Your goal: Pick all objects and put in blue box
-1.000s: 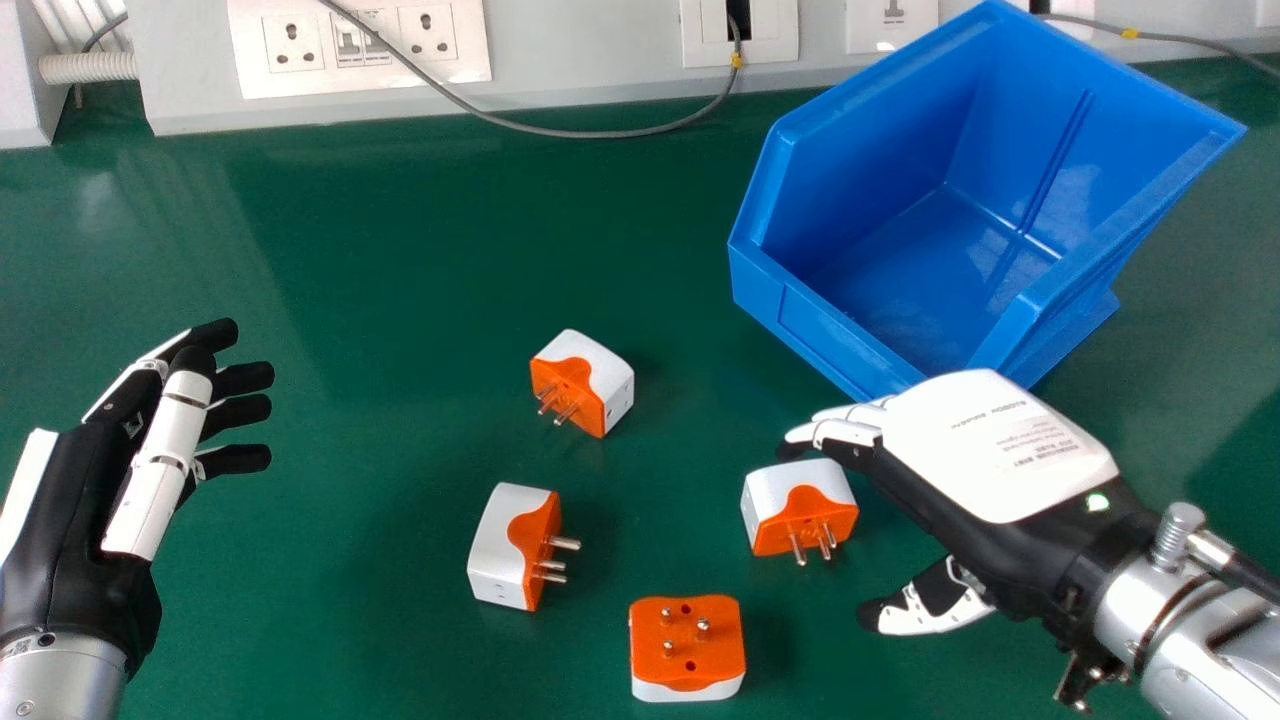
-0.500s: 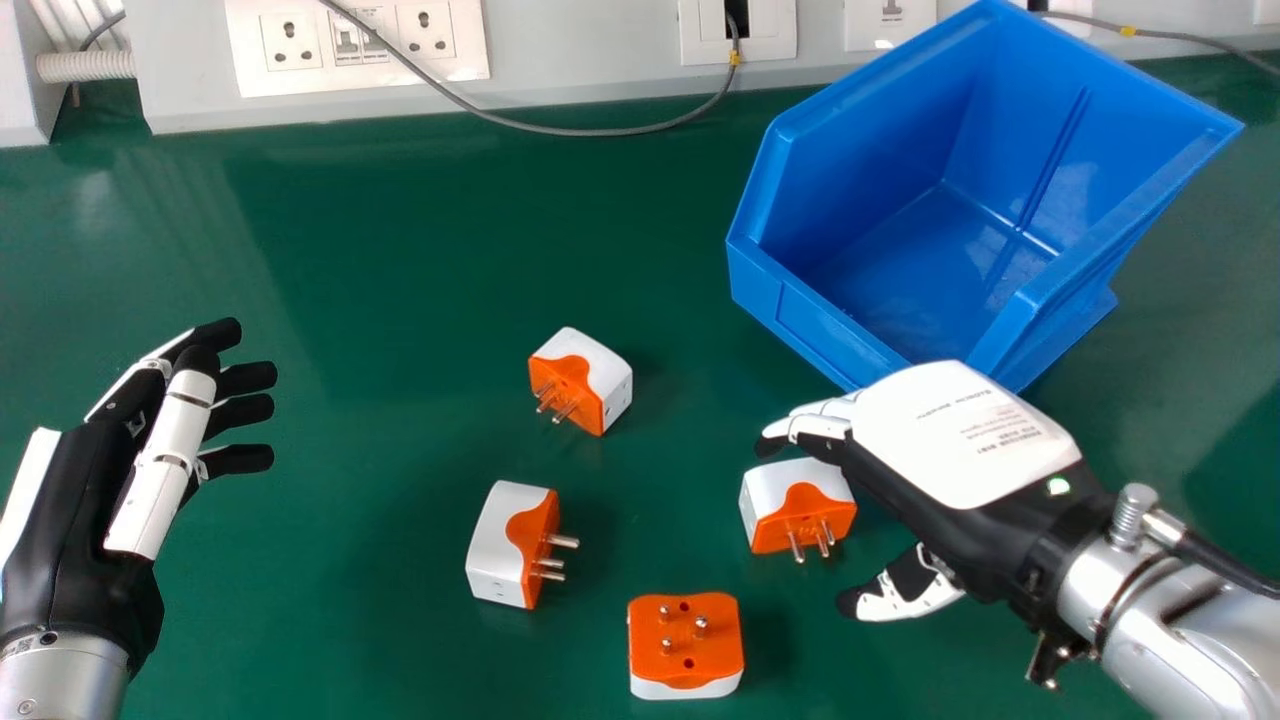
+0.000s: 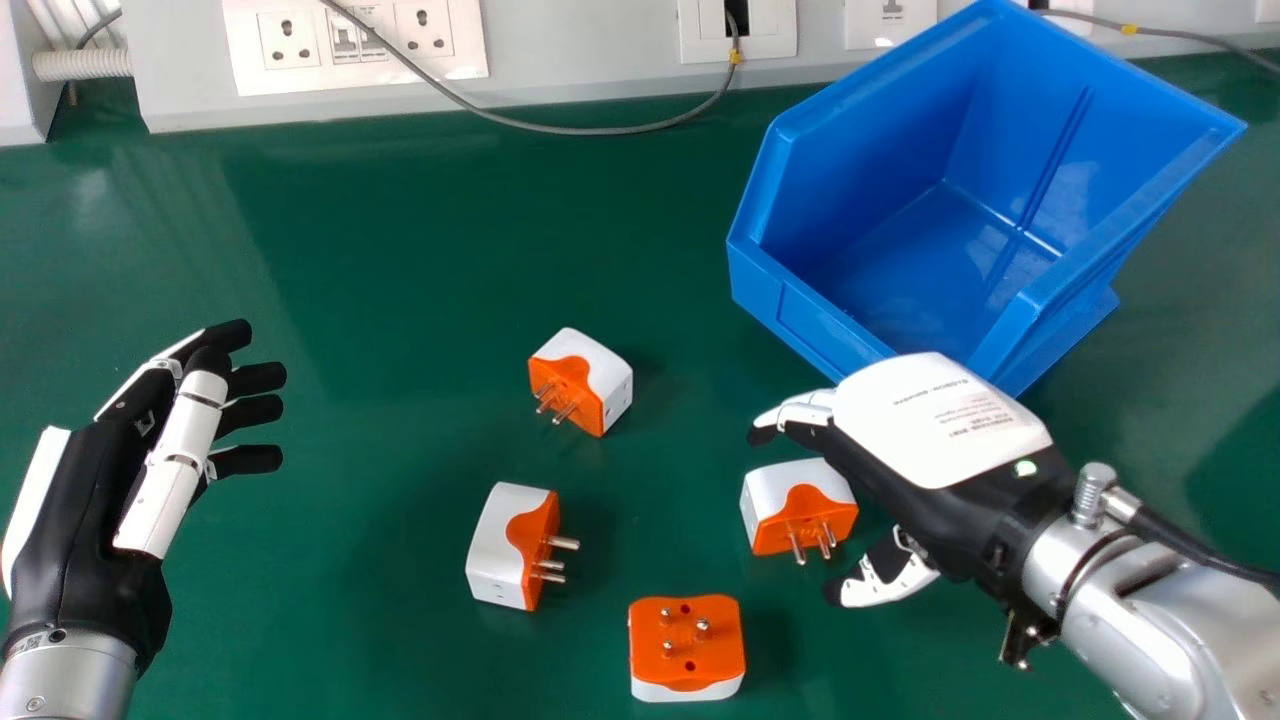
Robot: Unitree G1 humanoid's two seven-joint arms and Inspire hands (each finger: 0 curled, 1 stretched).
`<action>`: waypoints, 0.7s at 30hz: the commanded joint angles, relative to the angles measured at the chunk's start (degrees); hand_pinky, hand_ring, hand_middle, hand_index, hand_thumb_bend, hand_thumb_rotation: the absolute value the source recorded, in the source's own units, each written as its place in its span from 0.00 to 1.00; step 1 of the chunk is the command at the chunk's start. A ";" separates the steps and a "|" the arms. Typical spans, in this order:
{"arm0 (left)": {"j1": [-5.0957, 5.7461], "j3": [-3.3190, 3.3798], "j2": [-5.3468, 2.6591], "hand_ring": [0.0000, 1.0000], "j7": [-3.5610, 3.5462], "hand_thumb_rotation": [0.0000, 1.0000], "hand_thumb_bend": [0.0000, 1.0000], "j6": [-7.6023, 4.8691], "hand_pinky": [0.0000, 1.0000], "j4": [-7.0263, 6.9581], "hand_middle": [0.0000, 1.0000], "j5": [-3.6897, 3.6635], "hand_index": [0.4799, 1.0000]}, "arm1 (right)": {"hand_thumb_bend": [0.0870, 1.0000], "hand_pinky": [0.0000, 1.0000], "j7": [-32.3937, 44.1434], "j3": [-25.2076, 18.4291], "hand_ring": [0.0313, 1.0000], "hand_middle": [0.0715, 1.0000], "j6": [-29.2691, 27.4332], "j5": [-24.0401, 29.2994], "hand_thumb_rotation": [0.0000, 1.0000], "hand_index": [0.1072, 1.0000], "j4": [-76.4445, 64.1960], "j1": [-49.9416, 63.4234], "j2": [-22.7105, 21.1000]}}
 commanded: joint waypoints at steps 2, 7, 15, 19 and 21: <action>-0.32 -0.09 -0.03 0.74 0.48 0.76 0.32 0.10 0.64 -2.22 0.74 0.01 0.63 | 0.46 0.70 -0.51 0.47 0.81 0.82 0.76 -1.75 0.00 0.77 -1.07 -1.36 0.17; -0.25 -0.34 -0.15 0.74 0.69 0.76 0.32 0.54 0.64 -2.86 0.74 0.16 0.63 | 0.46 0.70 -0.30 1.27 0.81 0.82 1.26 -2.56 0.00 0.77 -0.89 -1.68 0.33; -0.45 -0.41 -0.21 0.74 0.56 0.76 0.32 0.89 0.64 -2.90 0.74 0.04 0.62 | 0.45 0.70 -0.80 2.54 0.81 0.82 1.21 -2.58 0.00 0.77 0.73 -2.53 0.55; -0.74 -0.43 -0.17 0.74 0.52 0.75 0.32 1.10 0.64 -2.78 0.74 -0.01 0.62 | 0.43 0.69 -1.17 3.20 0.81 0.82 0.74 -2.99 0.00 0.77 1.75 -3.20 0.15; -0.87 -0.46 -0.18 0.74 0.47 0.75 0.32 0.99 0.64 -2.54 0.74 -0.01 0.62 | 0.41 0.69 -1.19 3.54 0.81 0.82 0.73 -3.21 0.00 0.77 2.34 -3.71 0.16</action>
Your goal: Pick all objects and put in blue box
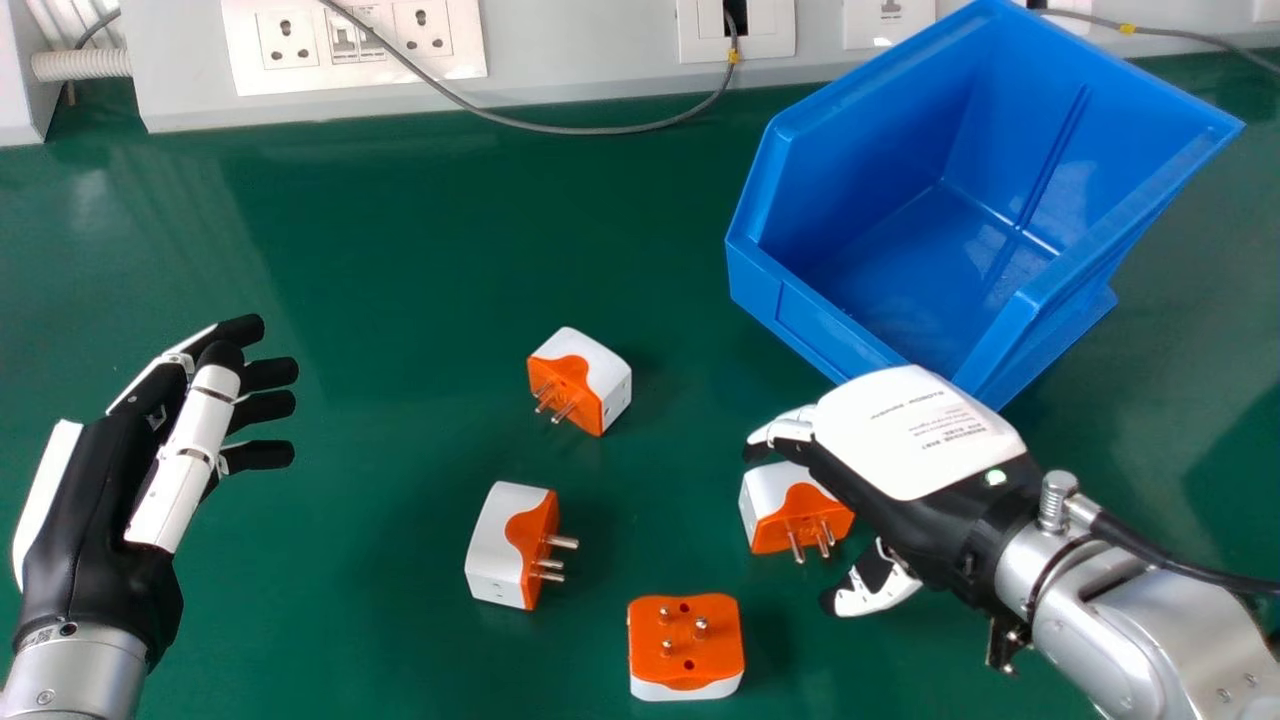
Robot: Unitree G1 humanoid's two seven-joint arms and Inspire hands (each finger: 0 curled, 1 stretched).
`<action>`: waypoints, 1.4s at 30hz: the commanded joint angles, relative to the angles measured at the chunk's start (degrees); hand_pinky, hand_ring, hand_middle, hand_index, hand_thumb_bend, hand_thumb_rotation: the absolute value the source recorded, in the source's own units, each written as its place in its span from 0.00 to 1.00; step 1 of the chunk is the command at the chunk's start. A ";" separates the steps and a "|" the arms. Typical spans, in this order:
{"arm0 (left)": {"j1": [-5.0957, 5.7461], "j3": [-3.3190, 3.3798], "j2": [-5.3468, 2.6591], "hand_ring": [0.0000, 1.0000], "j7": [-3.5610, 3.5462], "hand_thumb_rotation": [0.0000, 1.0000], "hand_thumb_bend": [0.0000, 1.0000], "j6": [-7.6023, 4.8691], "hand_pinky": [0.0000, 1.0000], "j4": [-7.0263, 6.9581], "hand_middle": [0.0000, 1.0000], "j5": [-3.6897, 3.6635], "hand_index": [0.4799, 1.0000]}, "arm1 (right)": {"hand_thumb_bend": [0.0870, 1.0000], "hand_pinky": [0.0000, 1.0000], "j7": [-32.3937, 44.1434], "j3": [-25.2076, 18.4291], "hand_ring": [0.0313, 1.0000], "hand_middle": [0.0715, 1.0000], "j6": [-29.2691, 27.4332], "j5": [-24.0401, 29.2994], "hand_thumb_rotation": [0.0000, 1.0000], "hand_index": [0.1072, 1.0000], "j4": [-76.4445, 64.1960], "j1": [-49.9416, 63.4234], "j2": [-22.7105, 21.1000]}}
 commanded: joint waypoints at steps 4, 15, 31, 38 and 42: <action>-0.87 0.03 0.14 0.74 0.32 0.75 0.32 -0.43 0.64 -0.78 0.74 0.08 0.62 | 0.38 0.69 -0.81 0.42 0.81 0.82 -0.26 -0.65 0.00 0.76 0.75 -2.41 0.17; -1.08 -0.44 0.06 0.74 0.75 0.74 0.32 -0.51 0.64 -0.91 0.74 0.64 0.62 | 0.39 0.67 -1.72 2.37 0.80 0.81 0.64 -2.91 0.00 0.75 3.77 -4.94 1.19; -1.23 -1.22 -0.21 0.74 1.43 0.73 0.31 -0.62 0.63 -0.90 0.74 1.03 0.62 | 0.31 0.67 -2.22 4.46 0.80 0.80 0.27 -2.99 0.00 0.74 9.04 -8.66 2.93; -1.13 -1.38 -0.23 0.74 1.36 0.73 0.31 -0.88 0.63 -0.68 0.74 1.01 0.62 | 0.31 0.66 -2.69 5.55 0.79 0.80 -0.64 -3.13 0.00 0.74 11.60 -10.31 2.65; -1.12 -1.37 -0.21 0.74 1.30 0.73 0.31 -0.79 0.63 -0.68 0.74 0.89 0.62 | 0.31 0.66 -2.03 5.85 0.79 0.80 -0.46 -3.11 0.00 0.74 12.09 -11.06 2.54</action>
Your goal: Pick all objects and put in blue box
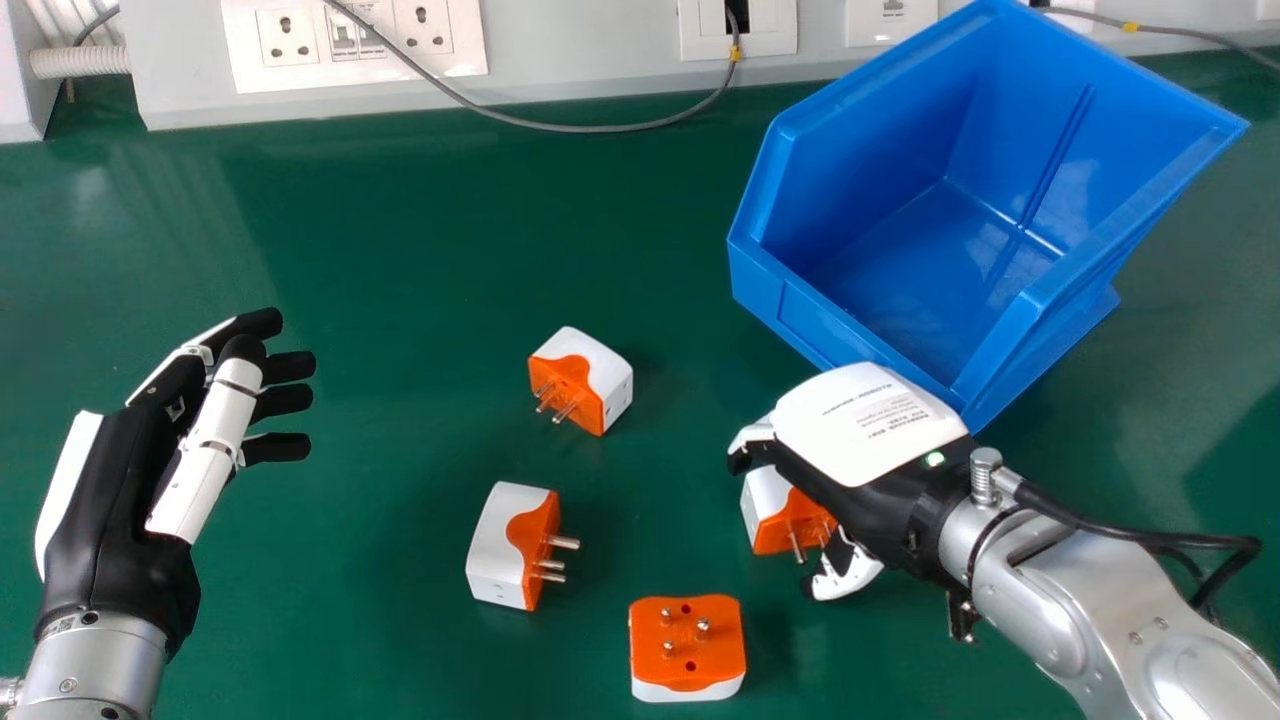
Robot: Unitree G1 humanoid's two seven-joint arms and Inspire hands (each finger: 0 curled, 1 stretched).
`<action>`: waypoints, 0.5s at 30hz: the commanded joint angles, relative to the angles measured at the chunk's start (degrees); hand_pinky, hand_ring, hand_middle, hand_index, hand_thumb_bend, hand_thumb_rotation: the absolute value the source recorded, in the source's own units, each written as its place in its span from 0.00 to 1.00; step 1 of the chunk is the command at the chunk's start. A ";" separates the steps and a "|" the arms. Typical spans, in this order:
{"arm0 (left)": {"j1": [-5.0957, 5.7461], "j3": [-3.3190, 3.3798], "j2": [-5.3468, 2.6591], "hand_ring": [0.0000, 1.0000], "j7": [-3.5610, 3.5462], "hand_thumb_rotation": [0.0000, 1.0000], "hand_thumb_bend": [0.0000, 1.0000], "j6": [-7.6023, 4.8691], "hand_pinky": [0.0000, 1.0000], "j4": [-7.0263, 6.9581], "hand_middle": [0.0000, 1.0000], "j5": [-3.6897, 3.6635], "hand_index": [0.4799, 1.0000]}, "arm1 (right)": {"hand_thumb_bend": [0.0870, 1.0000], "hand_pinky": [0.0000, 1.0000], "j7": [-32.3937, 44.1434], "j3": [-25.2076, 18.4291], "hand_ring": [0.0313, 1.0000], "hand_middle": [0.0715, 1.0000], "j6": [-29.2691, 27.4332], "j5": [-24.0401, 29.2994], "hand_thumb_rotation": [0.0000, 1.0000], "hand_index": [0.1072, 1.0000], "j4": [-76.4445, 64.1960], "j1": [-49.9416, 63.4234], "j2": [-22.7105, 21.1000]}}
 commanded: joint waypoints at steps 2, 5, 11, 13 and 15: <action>-0.34 0.21 0.07 0.74 0.25 0.73 0.31 -0.78 0.63 -0.84 0.74 0.22 0.62 | 0.31 0.66 -0.27 0.01 0.79 0.80 -0.23 0.08 0.00 0.74 0.24 -2.07 -0.44; -0.41 0.19 0.05 0.74 0.29 0.73 0.31 -0.59 0.63 -0.89 0.74 0.17 0.62 | 0.30 0.65 -0.41 0.21 0.79 0.80 -0.23 0.15 0.00 0.74 0.83 -2.30 -0.62; -0.30 0.19 0.05 0.74 0.40 0.73 0.31 -0.03 0.63 -1.56 0.74 0.12 0.62 | 0.27 0.65 -0.12 0.45 0.78 0.80 -0.31 0.15 0.00 0.74 1.33 -2.51 -1.07; -0.26 0.23 0.07 0.74 0.37 0.73 0.31 0.06 0.63 -1.69 0.74 0.05 0.62 | 0.27 0.65 0.27 0.51 0.78 0.80 -0.28 0.25 0.00 0.73 1.24 -2.61 -1.20; -0.26 0.27 0.10 0.74 0.33 0.73 0.31 0.08 0.63 -1.69 0.74 0.00 0.62 | 0.27 0.66 0.64 0.51 0.78 0.80 -0.32 0.44 0.00 0.73 1.20 -2.73 -1.32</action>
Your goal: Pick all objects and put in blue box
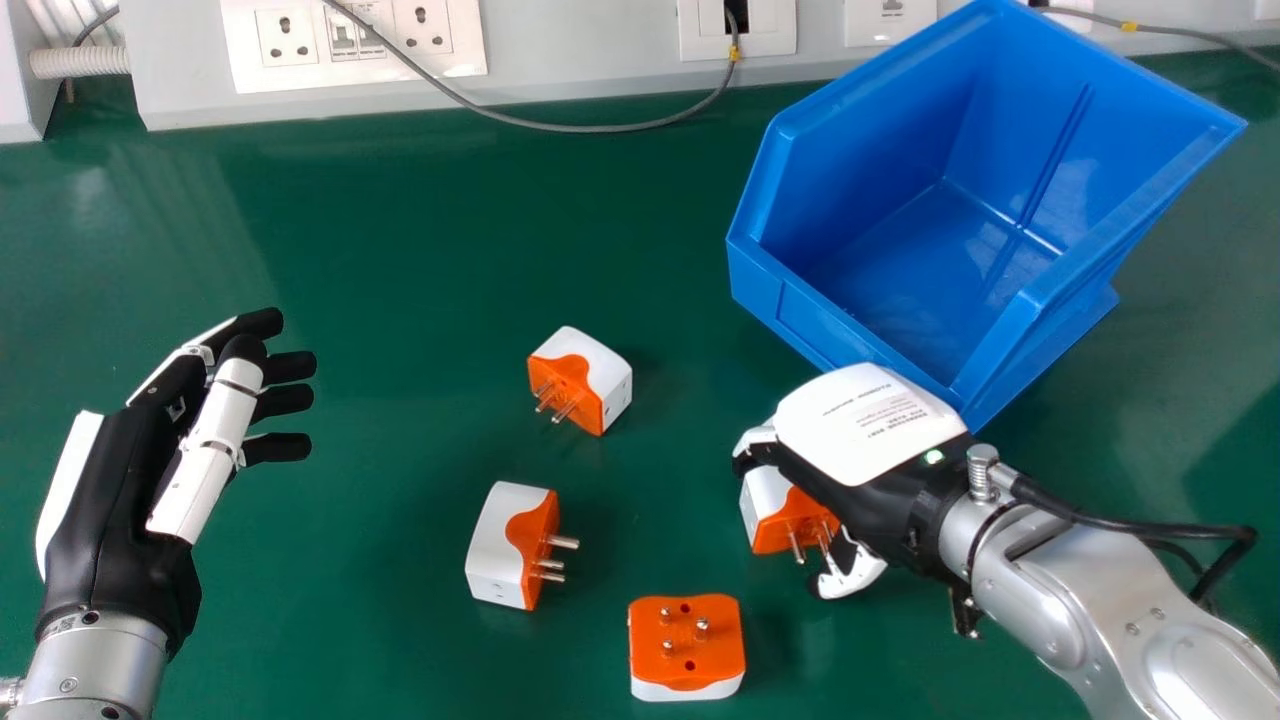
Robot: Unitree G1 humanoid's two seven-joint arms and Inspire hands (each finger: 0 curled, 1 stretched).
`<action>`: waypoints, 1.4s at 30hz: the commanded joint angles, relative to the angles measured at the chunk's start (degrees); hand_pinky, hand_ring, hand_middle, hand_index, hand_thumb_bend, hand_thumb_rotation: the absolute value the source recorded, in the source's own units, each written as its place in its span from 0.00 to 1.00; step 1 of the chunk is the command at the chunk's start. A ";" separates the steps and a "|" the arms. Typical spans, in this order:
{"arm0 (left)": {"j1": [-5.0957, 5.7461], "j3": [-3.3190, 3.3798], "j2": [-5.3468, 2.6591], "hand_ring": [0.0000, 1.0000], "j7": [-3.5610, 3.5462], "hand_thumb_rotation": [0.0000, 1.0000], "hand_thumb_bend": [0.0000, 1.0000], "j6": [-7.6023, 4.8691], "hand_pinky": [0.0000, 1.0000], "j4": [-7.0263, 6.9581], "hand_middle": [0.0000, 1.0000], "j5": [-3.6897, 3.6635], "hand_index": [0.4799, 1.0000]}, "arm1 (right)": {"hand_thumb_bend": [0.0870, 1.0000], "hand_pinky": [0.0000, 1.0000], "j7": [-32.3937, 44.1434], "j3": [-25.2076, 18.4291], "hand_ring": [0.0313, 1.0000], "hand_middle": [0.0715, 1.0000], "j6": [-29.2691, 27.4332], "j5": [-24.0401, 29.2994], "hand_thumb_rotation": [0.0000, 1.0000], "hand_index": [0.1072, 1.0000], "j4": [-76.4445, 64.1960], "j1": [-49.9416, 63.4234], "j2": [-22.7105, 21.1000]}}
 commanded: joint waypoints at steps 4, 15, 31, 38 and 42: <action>-0.33 0.52 0.23 0.74 0.15 0.73 0.31 -0.33 0.63 -0.95 0.74 -0.11 0.62 | 0.27 0.66 0.66 -0.10 0.79 0.79 -0.83 0.31 0.00 0.74 -0.59 -2.16 -1.01; -0.19 0.55 0.17 0.73 0.32 0.73 0.31 -0.13 0.63 -1.40 0.74 -0.10 0.62 | 0.26 0.64 -0.77 -0.41 0.78 0.79 -2.36 0.44 0.00 0.73 0.15 -2.14 -1.69; 0.34 0.03 -0.17 0.73 0.53 0.73 0.31 -0.07 0.63 -2.42 0.74 0.32 0.61 | 0.25 0.64 -2.14 0.90 0.77 0.78 -2.81 -0.81 0.00 0.72 2.88 -3.89 -1.36; 0.45 -0.27 -0.30 0.73 0.69 0.72 0.31 0.19 0.63 -2.85 0.73 0.37 0.61 | 0.27 0.61 -2.41 1.55 0.76 0.77 -2.42 -0.66 0.00 0.71 4.47 -5.13 -0.94; 0.54 -0.53 -0.38 0.73 0.91 0.72 0.31 0.70 0.63 -3.51 0.73 0.53 0.61 | 0.27 0.61 -2.05 1.80 0.76 0.77 -1.56 -0.77 0.00 0.71 4.35 -5.30 -0.52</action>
